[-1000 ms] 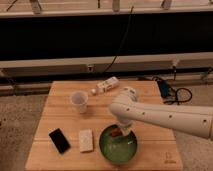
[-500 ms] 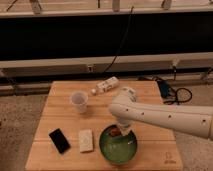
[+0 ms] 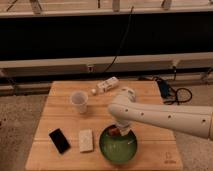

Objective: Place the pepper in the ceramic bowl

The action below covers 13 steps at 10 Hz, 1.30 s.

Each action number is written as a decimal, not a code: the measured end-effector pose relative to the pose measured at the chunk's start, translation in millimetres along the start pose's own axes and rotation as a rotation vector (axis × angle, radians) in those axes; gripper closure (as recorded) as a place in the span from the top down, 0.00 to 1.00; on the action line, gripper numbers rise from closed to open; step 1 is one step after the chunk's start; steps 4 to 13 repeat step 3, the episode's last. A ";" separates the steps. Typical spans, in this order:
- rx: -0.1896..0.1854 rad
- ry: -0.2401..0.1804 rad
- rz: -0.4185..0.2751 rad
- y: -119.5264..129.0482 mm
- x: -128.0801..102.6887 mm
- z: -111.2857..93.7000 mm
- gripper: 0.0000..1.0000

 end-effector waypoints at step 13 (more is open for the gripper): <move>0.003 0.000 -0.004 -0.3 -1.8 -0.8 0.68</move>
